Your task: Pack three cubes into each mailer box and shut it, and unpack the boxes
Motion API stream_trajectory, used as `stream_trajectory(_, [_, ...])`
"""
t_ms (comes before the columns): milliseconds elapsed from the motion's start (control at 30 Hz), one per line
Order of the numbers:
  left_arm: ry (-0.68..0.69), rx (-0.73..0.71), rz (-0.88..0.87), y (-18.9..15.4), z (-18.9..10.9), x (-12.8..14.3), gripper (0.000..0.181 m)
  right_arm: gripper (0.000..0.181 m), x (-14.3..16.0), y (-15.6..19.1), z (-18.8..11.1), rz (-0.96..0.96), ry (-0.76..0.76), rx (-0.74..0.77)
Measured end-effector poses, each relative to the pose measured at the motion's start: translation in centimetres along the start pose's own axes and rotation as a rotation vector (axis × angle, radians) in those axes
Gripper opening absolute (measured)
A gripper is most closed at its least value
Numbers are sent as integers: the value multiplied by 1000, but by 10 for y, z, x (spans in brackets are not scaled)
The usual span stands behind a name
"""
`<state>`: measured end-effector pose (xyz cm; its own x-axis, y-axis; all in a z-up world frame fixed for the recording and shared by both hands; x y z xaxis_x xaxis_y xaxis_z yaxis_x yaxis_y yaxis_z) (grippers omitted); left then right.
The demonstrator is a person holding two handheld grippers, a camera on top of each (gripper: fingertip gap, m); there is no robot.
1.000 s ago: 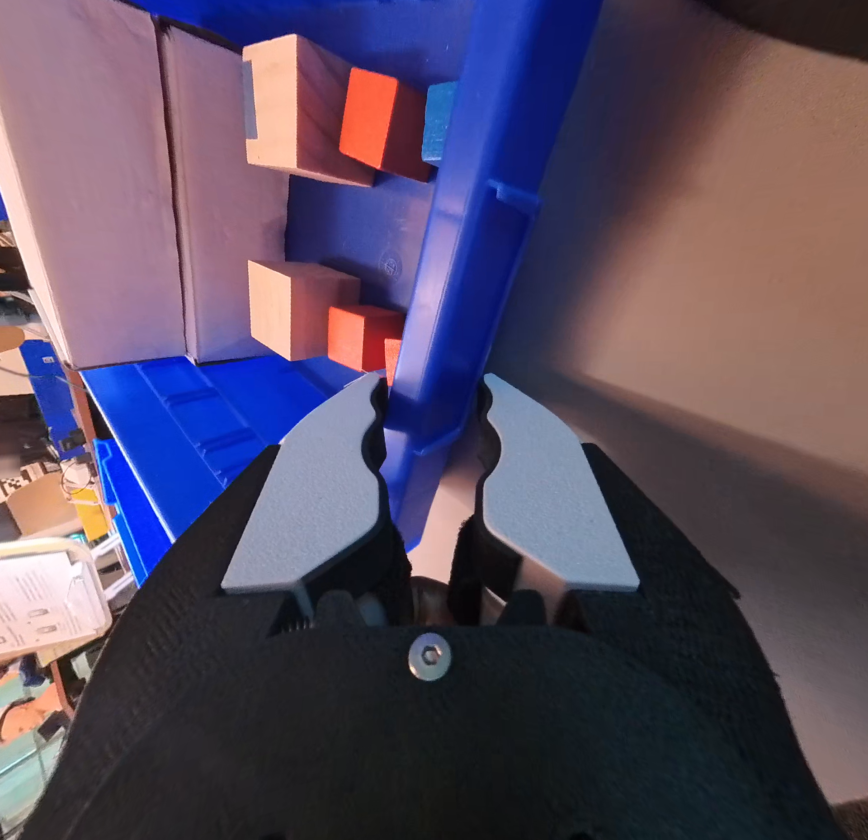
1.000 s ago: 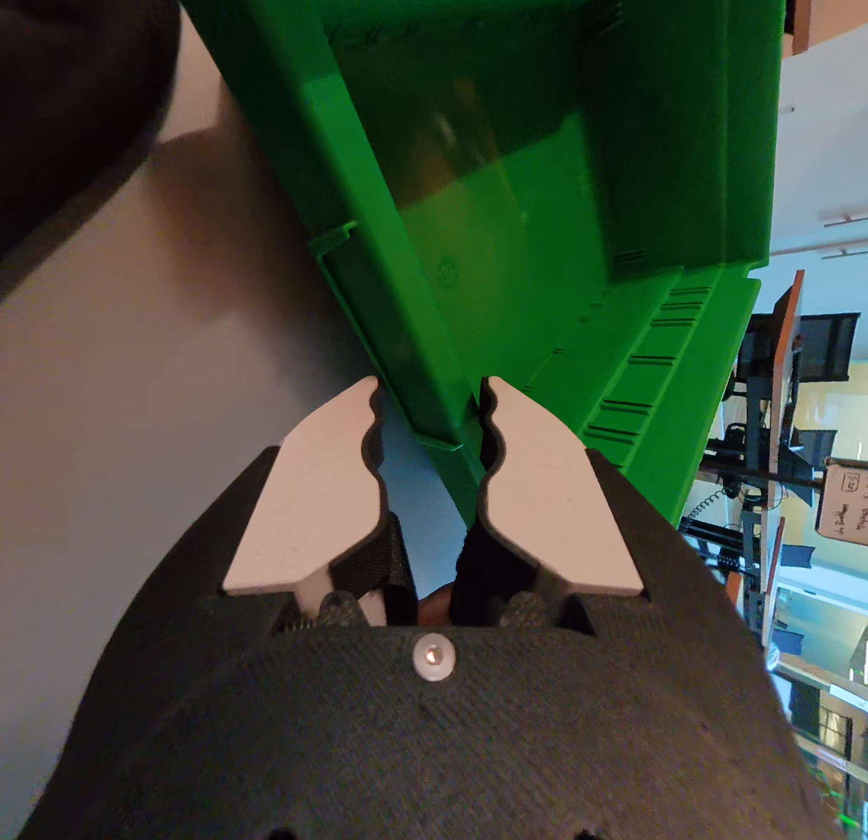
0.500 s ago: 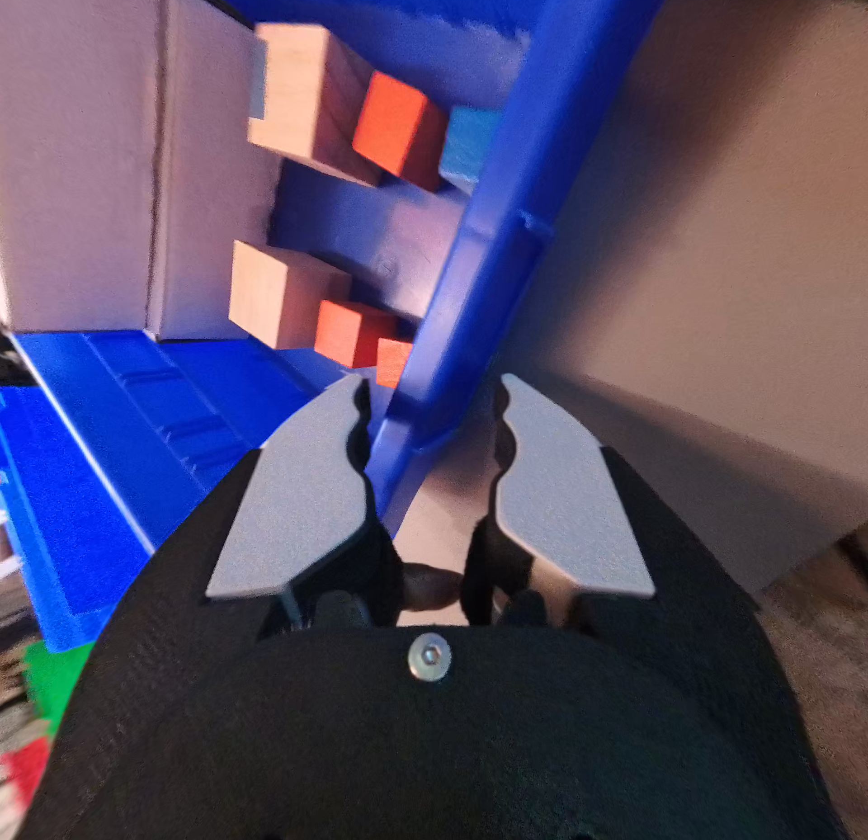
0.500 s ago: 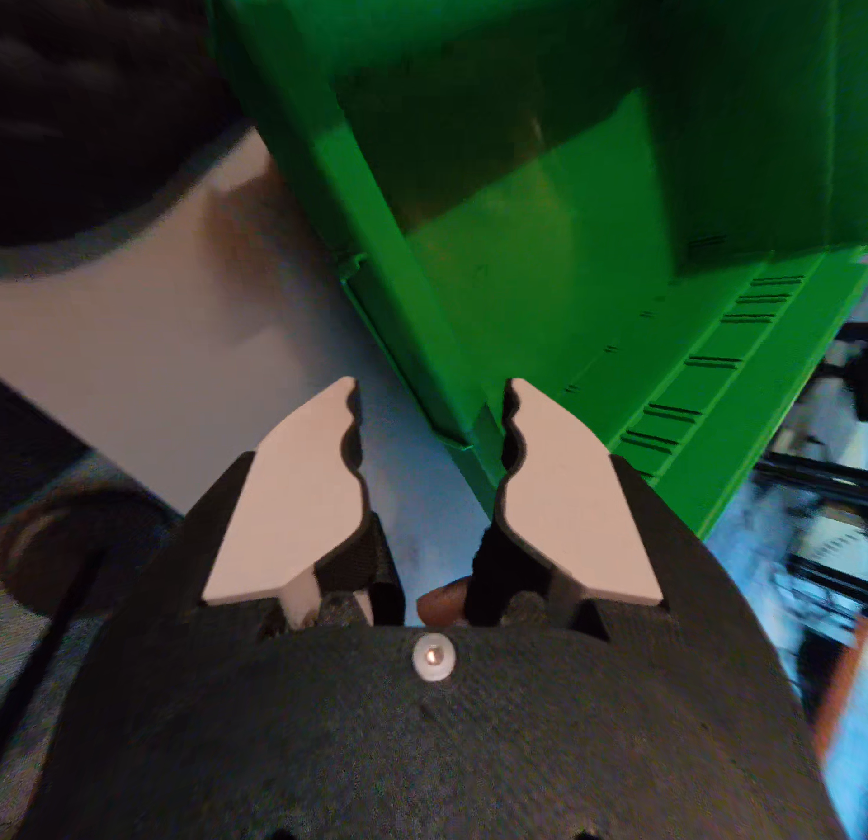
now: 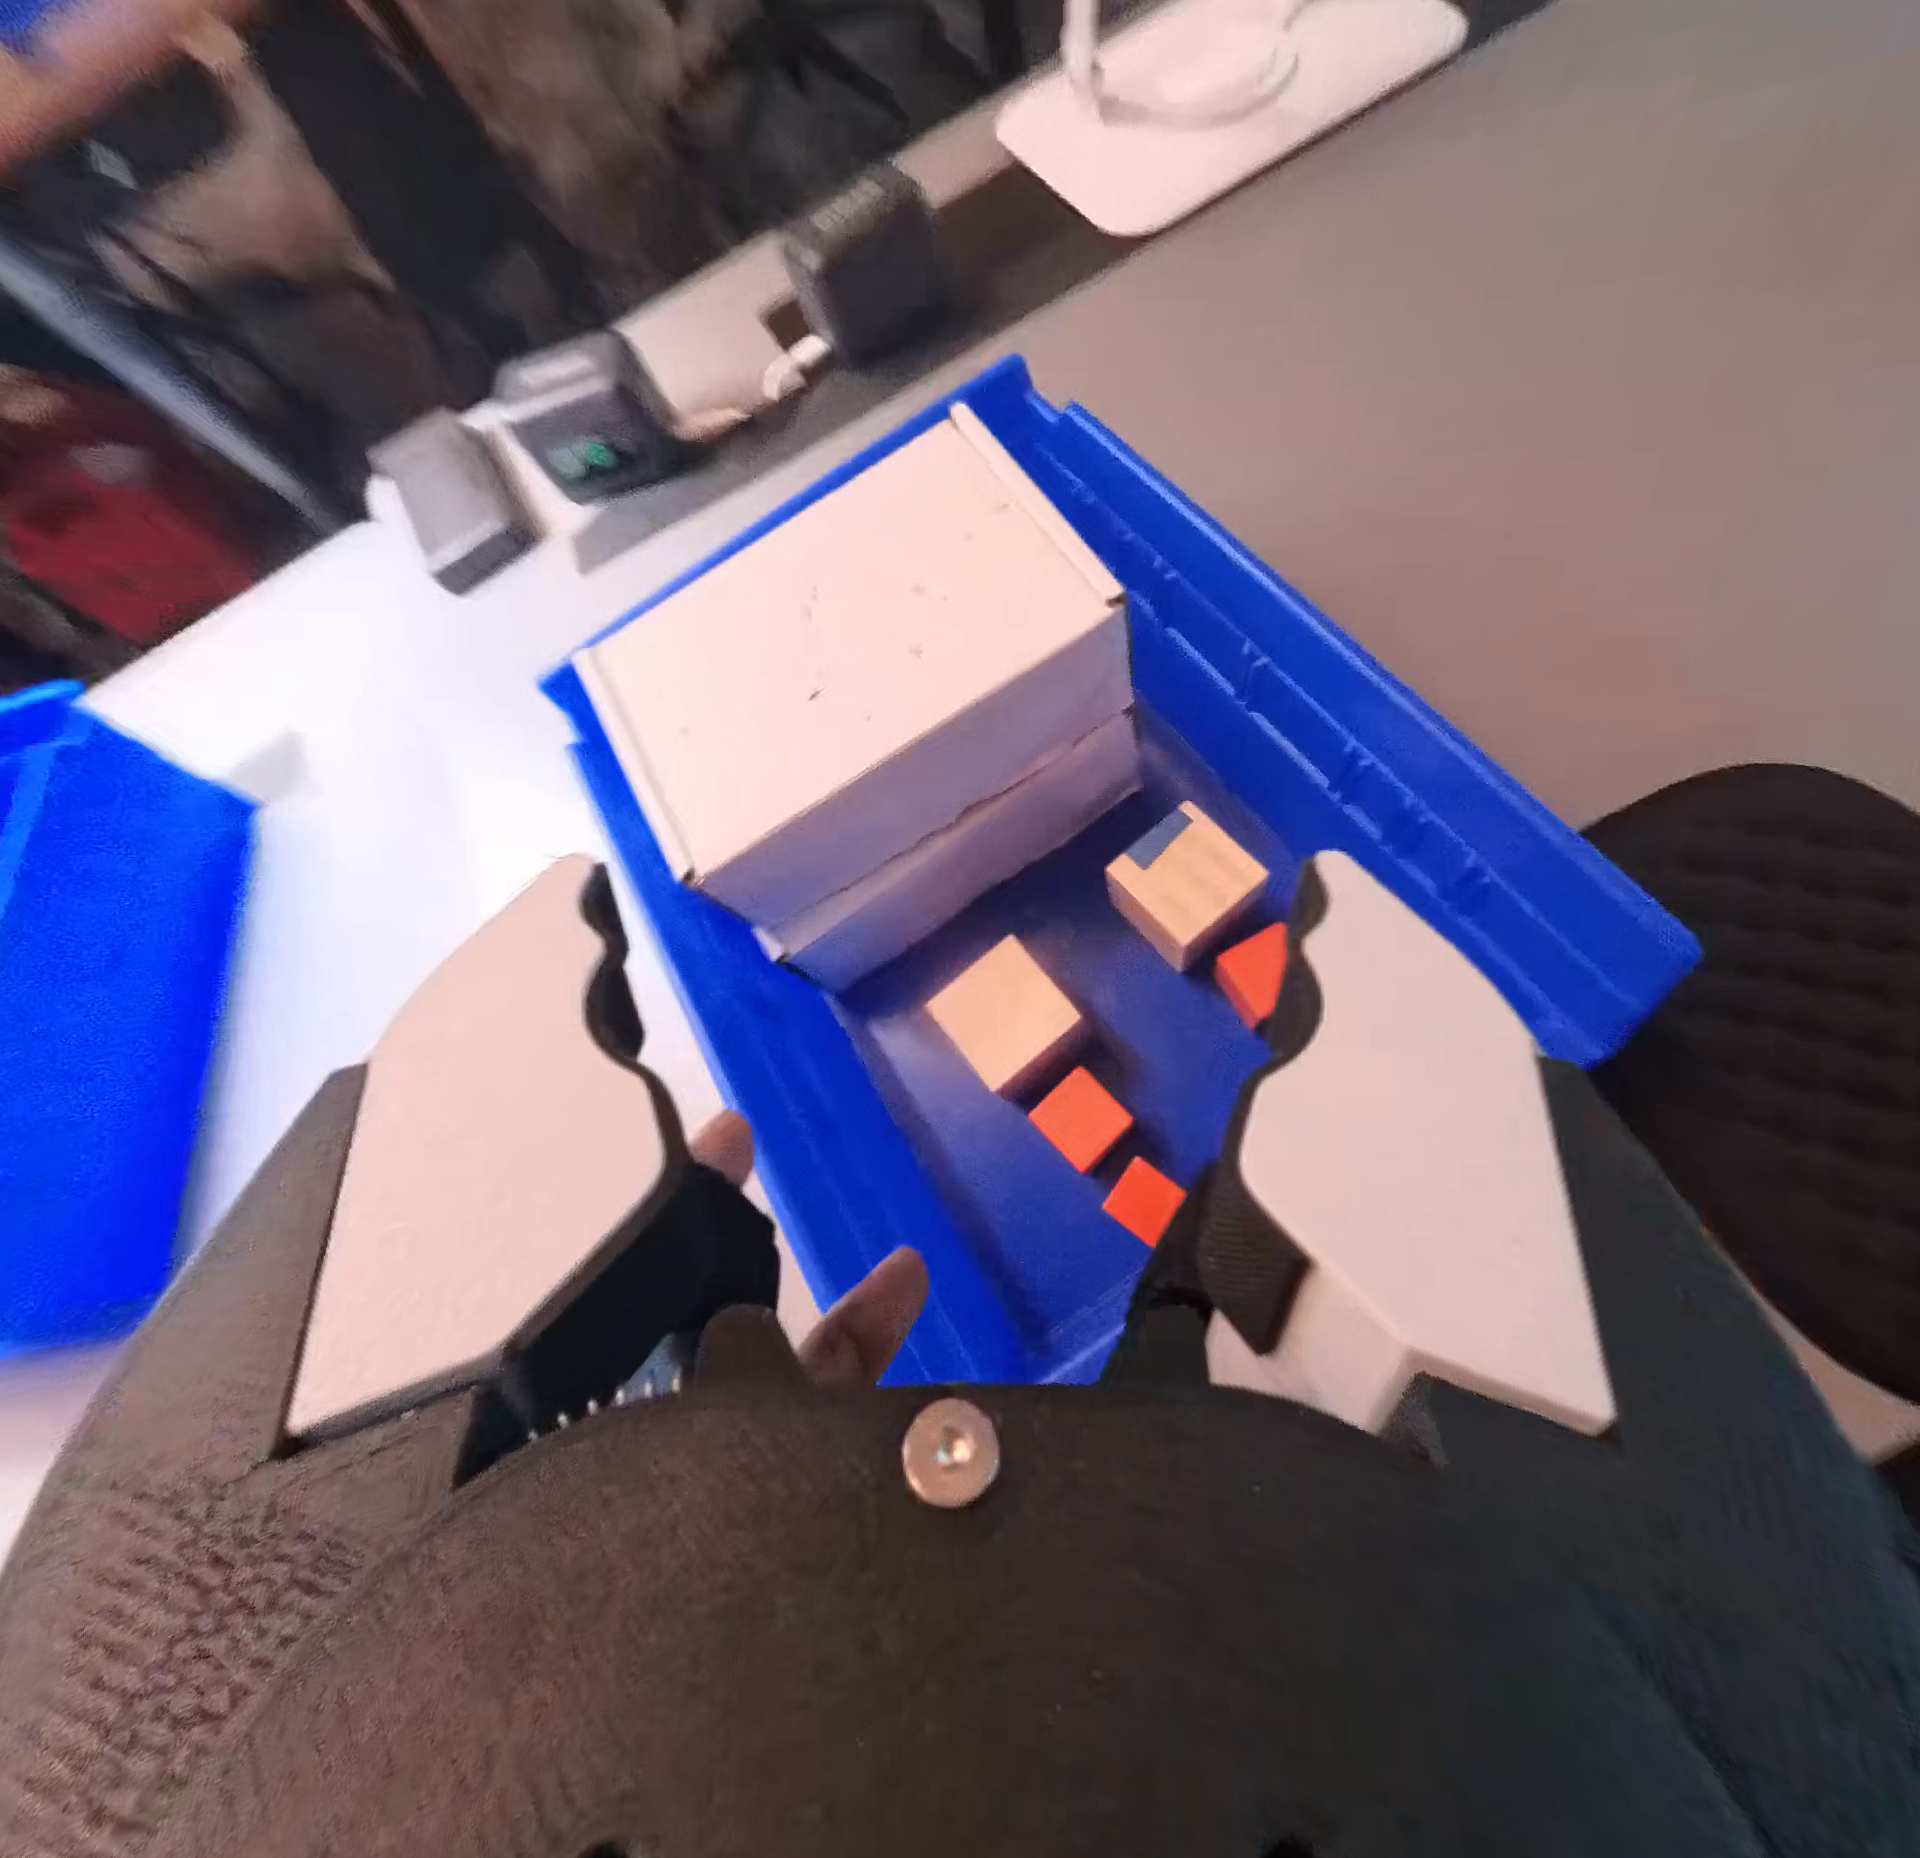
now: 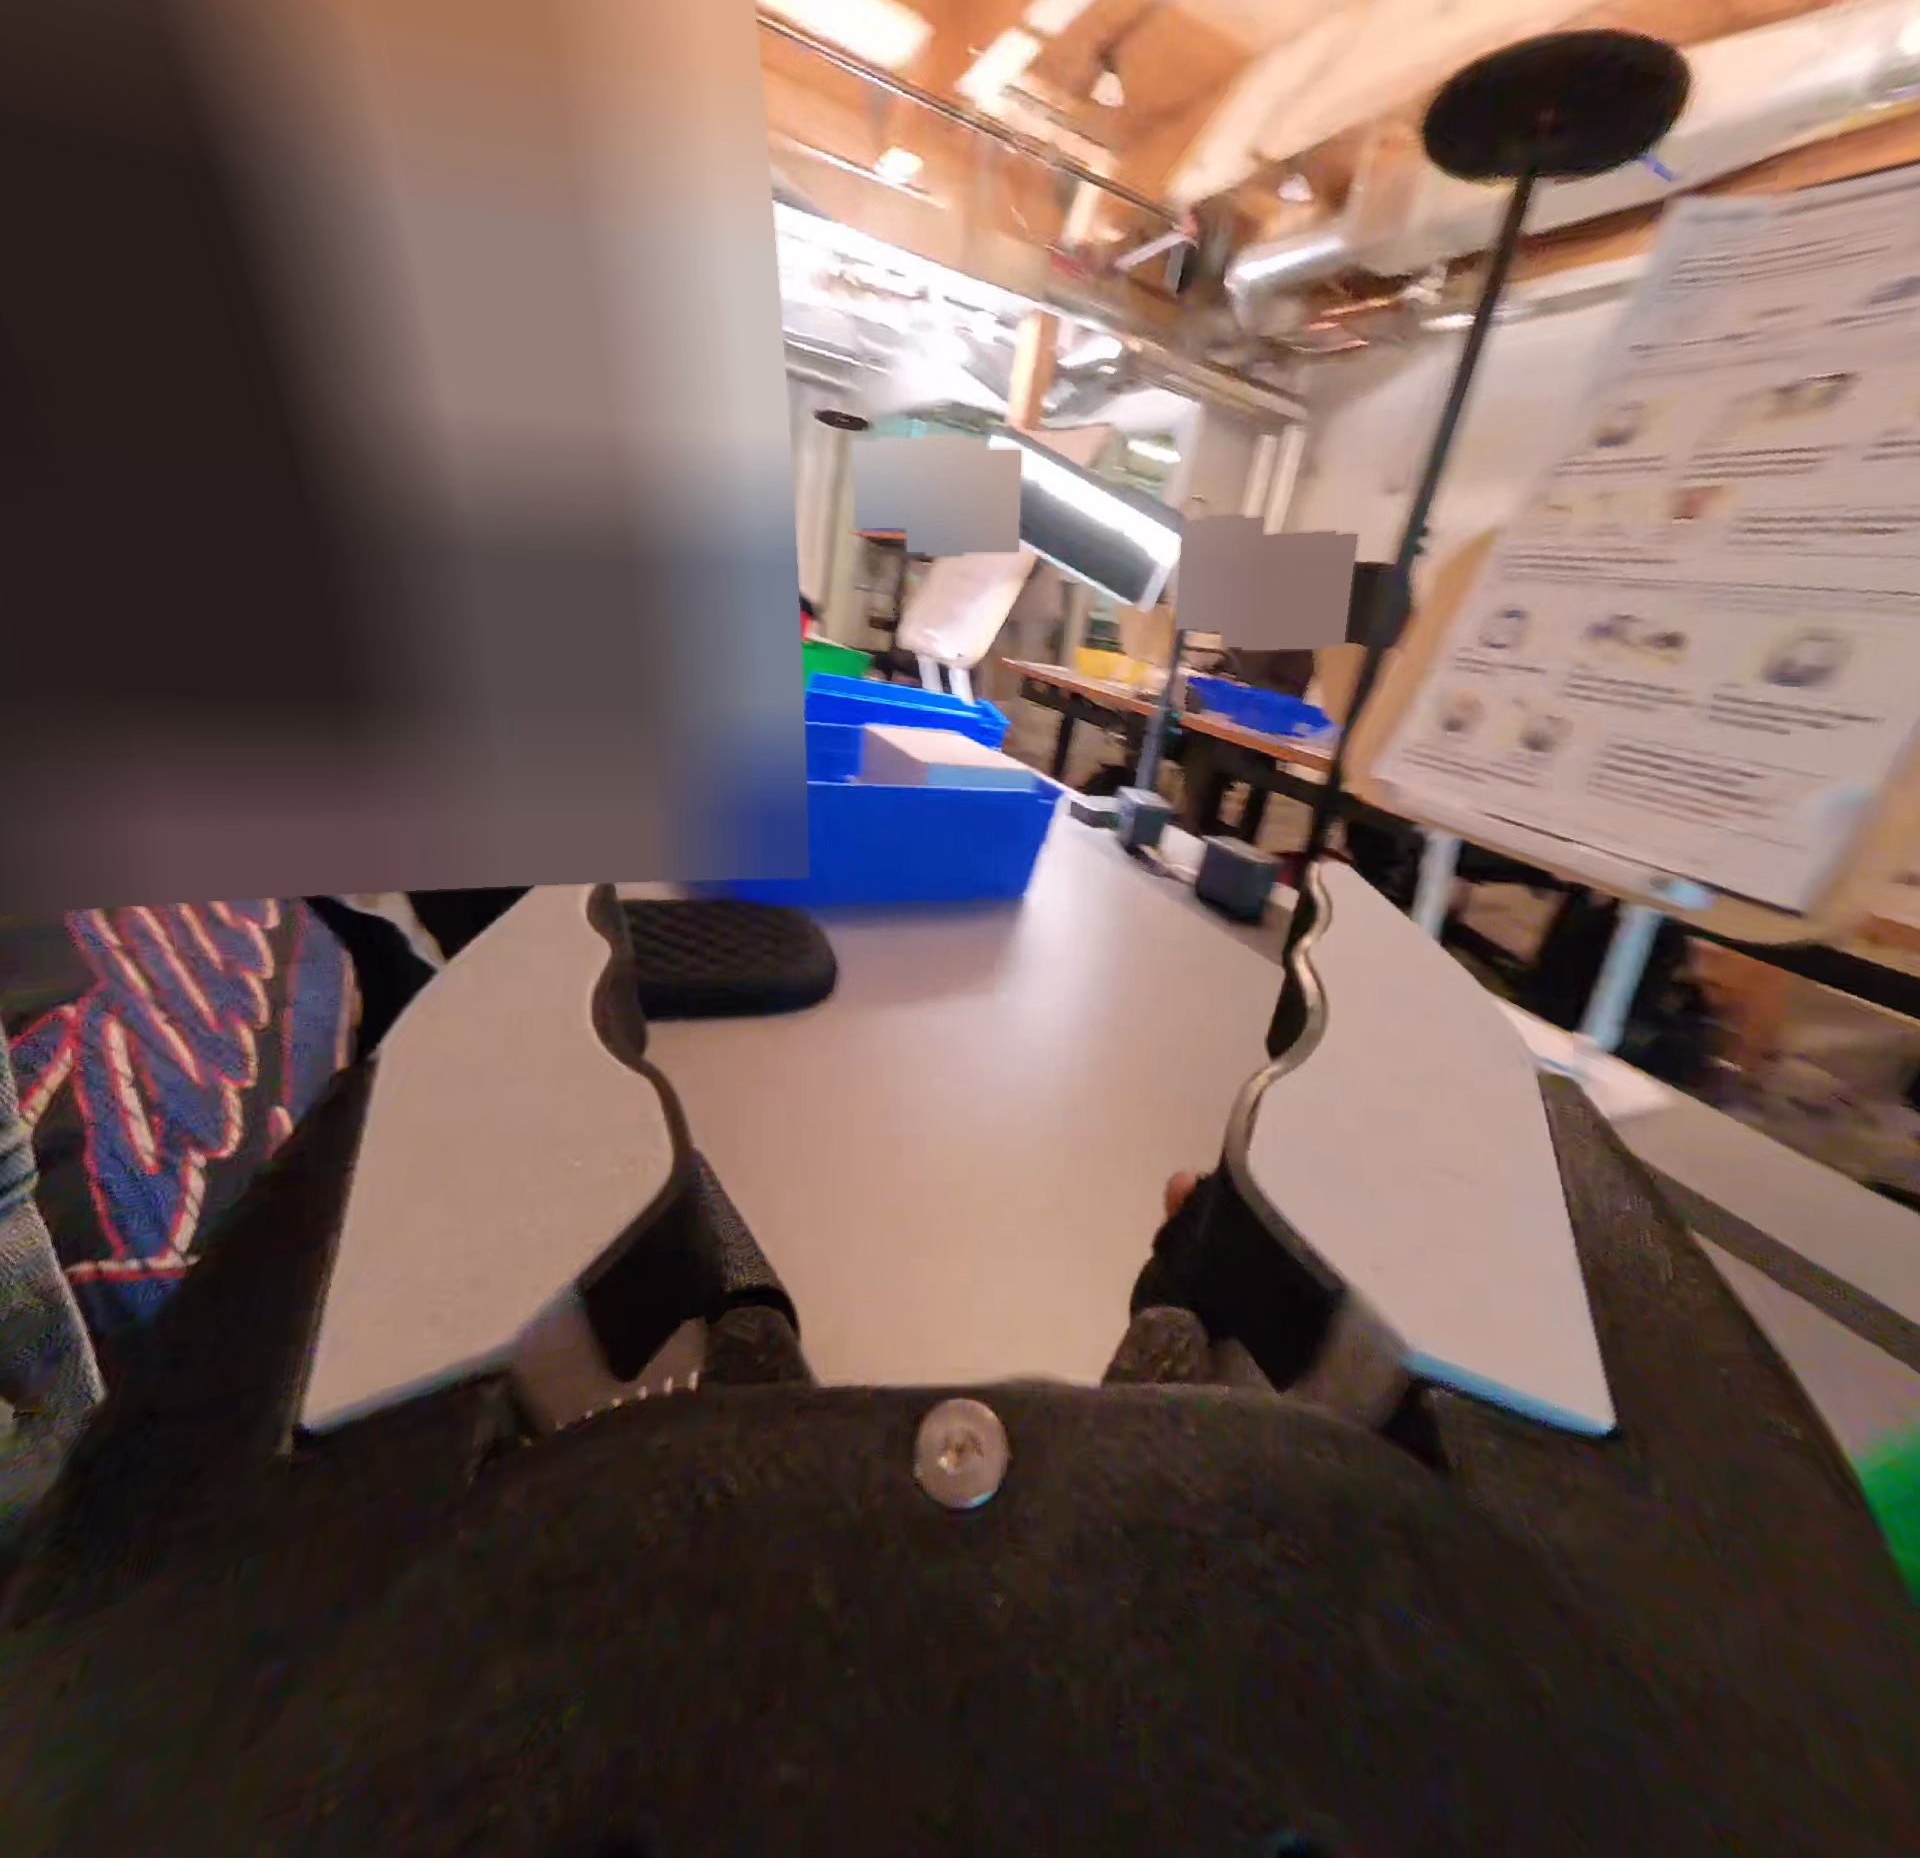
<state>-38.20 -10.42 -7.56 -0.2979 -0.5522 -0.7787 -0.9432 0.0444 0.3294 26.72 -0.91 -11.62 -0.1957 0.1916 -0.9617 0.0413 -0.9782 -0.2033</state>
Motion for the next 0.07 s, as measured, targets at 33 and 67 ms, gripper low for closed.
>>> stream_trajectory(33, [31,85,14,4,10,-7,123,120,9,1,14,13,-11,-43])
stream_trajectory(67, [43,156,46,7,19,-14,124,121,17,3,27,24,-24,-84])
Point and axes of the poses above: each gripper's, where its closed fingertips meet, z out along the fingers, x out of its underside, y = z × x across the jaws, the point moved 9 cm from there along -z, back along the fingers, and after that the axes turned 10 degrees about -x, right-handed, at the moved point
